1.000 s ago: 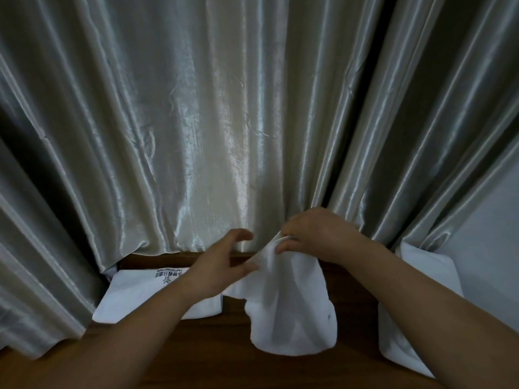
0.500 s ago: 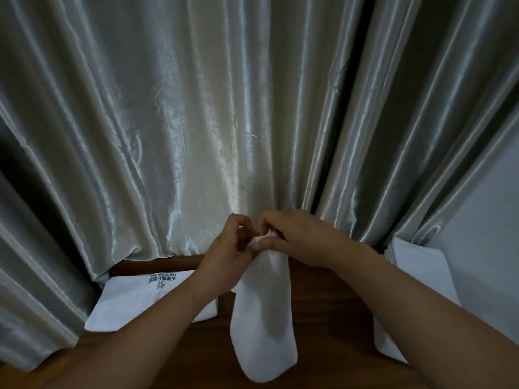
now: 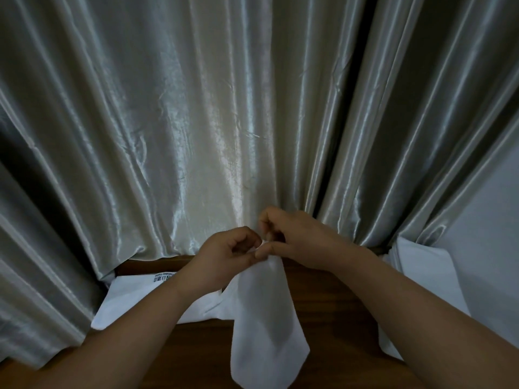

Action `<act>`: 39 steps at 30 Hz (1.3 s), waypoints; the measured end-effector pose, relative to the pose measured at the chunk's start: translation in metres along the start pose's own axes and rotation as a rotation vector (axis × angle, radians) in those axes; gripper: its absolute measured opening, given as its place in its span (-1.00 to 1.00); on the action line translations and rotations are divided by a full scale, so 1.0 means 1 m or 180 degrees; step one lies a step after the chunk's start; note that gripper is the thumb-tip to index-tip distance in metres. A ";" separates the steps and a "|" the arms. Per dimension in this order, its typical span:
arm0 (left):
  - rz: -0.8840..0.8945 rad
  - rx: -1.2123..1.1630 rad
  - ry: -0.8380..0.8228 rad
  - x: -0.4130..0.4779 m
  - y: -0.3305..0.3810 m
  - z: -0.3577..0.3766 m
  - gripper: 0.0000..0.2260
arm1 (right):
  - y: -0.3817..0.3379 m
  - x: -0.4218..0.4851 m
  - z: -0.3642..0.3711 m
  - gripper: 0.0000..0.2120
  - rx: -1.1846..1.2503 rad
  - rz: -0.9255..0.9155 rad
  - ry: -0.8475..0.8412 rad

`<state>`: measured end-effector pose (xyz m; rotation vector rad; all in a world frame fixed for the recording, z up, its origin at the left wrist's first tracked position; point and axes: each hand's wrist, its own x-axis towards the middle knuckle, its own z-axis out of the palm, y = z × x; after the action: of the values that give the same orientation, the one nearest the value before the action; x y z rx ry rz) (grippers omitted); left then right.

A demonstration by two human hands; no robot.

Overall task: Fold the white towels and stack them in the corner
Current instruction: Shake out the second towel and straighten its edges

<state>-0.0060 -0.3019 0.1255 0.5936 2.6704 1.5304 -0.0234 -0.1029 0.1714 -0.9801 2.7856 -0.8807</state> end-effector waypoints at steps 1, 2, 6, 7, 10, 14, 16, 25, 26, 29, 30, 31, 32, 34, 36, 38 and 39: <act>-0.0025 -0.0060 -0.0005 -0.001 0.000 -0.001 -0.94 | 0.000 -0.001 0.001 -0.71 0.0135 0.0016 0.0032; -0.0035 -0.0144 0.0009 -0.002 0.001 -0.001 -0.94 | 0.001 -0.004 0.002 -0.74 0.0382 0.0057 0.0082; -0.0089 -0.0536 0.0112 -0.005 0.011 -0.004 -0.91 | 0.032 -0.005 0.019 -0.84 0.1802 0.0834 0.0758; -0.0107 -0.0597 0.0108 -0.005 0.014 -0.006 -0.90 | 0.046 -0.005 0.028 -0.76 0.1900 0.1208 0.0829; -0.0087 -0.0655 0.0066 -0.007 0.027 -0.010 -0.84 | 0.087 -0.012 0.064 -0.65 0.1607 0.2179 0.0281; -0.0003 -0.0882 0.0119 -0.009 0.048 -0.016 -0.83 | 0.144 -0.027 0.128 -0.20 0.1103 0.2483 -0.0841; 0.0096 -0.0984 0.0194 -0.011 0.056 -0.022 -0.87 | 0.127 -0.036 0.136 -0.36 0.1776 0.2877 -0.0839; 0.0055 -0.1280 0.0892 -0.017 0.033 -0.063 -0.86 | 0.115 -0.049 0.134 -0.82 0.3564 0.3127 -0.0623; 0.0003 -0.1343 0.1013 -0.019 0.026 -0.069 -0.86 | 0.116 -0.050 0.129 -0.80 0.3764 0.3077 -0.0556; -0.0241 -0.1482 0.1413 -0.026 0.008 -0.085 -0.87 | 0.119 -0.053 0.106 -0.77 0.4026 0.2966 -0.0344; -0.0335 -0.1472 0.1515 -0.028 0.001 -0.091 -0.86 | 0.121 -0.054 0.097 -0.76 0.4031 0.2866 -0.0289; -0.0425 -0.1419 0.1599 -0.030 -0.006 -0.097 -0.85 | 0.126 -0.055 0.090 -0.75 0.3928 0.2739 -0.0208; -0.0511 -0.1350 0.1663 -0.032 -0.013 -0.103 -0.84 | 0.131 -0.055 0.084 -0.73 0.3771 0.2630 -0.0116; -0.0633 -0.1272 0.1768 -0.036 -0.025 -0.111 -0.85 | 0.139 -0.054 0.074 -0.79 0.3555 0.2609 0.0254; -0.0691 -0.1288 0.1887 -0.038 -0.033 -0.113 -0.88 | 0.145 -0.049 0.065 -0.89 0.3462 0.2622 0.0615; -0.0741 -0.1437 0.1991 -0.037 -0.041 -0.114 -0.90 | 0.146 -0.043 0.056 -0.91 0.3305 0.2650 0.0814; -0.0779 -0.1525 0.2021 -0.036 -0.046 -0.115 -0.91 | 0.147 -0.042 0.052 -0.87 0.3136 0.2622 0.0826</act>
<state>-0.0088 -0.4297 0.1413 -0.2781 2.4131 2.4610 -0.0603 -0.0105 0.0438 0.4043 2.0205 -1.8963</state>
